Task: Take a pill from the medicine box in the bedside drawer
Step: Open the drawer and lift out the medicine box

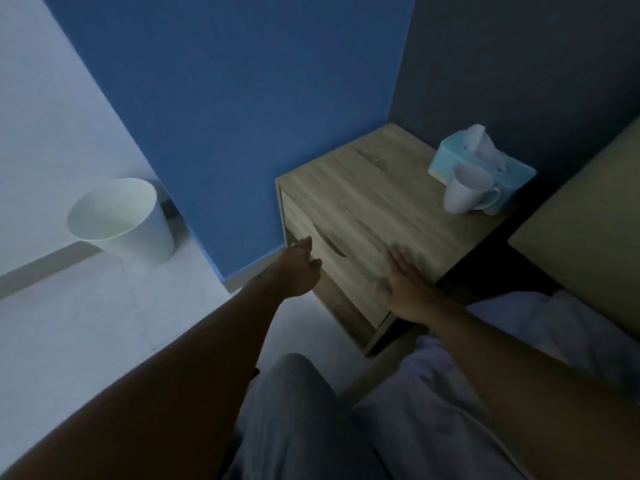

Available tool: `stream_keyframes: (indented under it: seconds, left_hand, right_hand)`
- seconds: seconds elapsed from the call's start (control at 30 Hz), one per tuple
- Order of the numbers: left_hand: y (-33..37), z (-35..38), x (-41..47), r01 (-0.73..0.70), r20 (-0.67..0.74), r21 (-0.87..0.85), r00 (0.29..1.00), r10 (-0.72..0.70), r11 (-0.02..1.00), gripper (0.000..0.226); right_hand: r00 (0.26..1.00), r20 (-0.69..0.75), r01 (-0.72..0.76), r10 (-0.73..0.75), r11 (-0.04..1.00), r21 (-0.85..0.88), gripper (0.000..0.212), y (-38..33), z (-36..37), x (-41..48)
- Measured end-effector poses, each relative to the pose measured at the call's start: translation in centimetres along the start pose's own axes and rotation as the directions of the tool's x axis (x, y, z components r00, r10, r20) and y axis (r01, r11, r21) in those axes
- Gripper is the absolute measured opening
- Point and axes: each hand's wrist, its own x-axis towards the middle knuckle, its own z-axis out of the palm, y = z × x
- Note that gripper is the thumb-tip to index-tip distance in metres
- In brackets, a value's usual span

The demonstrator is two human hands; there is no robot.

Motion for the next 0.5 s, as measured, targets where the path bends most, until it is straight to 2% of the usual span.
stream_keyframes:
  seconds: [0.13, 0.27, 0.37, 0.5]
  left_hand:
    - [-2.4, 2.0, 3.8, 0.014, 0.008, -0.057, 1.000, -0.013, 0.998, 0.067]
    - [-5.0, 3.9, 8.6, 0.046, 0.006, -0.142, 0.999, -0.046, 0.989, 0.068]
    - [-5.8, 5.9, 11.5, 0.076, -0.026, -0.256, 0.996, -0.085, 0.964, 0.076]
    - [-5.2, 8.4, 14.0, -0.019, -0.085, -0.420, 0.996, -0.019, 0.907, 0.085]
  right_hand:
    - [0.999, -0.037, 0.028, -0.029, 0.999, -0.025, 0.077, 0.3, 1.5, 2.3]
    - [0.963, -0.268, 0.003, -0.028, 0.996, -0.091, 0.077, 0.2, 3.7, 2.9]
    - [0.947, -0.318, -0.001, -0.035, 0.994, -0.113, 0.075, 0.5, 4.5, 3.5]
    - [0.936, -0.350, -0.010, -0.046, 0.988, -0.155, 0.074, 0.8, 4.9, 3.8]
